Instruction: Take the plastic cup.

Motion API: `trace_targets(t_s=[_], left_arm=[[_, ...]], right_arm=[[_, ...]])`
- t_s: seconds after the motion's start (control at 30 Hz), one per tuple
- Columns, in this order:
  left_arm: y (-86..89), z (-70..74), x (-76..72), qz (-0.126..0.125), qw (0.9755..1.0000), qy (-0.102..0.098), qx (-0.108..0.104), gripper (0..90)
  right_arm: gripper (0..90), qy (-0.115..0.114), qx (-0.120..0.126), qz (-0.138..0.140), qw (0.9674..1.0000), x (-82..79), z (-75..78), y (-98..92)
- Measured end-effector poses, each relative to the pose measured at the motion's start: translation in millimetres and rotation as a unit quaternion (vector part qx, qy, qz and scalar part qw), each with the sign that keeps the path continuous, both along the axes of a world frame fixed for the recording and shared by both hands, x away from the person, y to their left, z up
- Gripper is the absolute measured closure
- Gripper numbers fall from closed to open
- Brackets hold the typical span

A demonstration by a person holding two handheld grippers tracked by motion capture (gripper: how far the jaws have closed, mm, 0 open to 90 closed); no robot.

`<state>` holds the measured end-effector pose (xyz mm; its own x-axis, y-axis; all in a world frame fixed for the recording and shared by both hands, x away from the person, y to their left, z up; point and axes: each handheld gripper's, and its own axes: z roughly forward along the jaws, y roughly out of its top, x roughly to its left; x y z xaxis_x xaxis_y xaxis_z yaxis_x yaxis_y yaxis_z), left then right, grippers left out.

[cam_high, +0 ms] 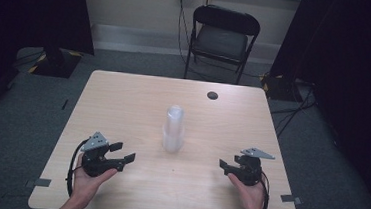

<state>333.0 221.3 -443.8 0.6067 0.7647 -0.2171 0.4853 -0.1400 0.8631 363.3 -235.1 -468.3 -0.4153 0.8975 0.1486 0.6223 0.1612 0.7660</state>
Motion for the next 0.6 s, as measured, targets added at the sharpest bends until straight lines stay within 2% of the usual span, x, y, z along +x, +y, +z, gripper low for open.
trace_targets(t_s=[0.07,0.17,0.3,0.6], left_arm=[[-0.1,-0.6,0.8,0.001,1.0000,-0.001,0.006,30.1],[-0.4,-1.2,1.7,0.005,1.0000,0.002,0.002,29.8],[-1.1,-2.2,3.8,0.007,0.9999,0.005,0.005,29.7],[-2.8,-1.1,0.4,-0.001,0.9999,0.001,0.010,29.8]], right_arm=[[34.0,-0.009,0.003,0.003,1.0000,-1.4,1.8,0.7],[34.7,-0.014,0.009,0.009,0.9998,-2.1,2.5,1.6],[35.0,-0.012,0.011,0.025,0.9996,-2.6,2.5,5.0],[34.9,-0.040,0.032,0.052,0.9973,-10.9,14.7,17.1]])
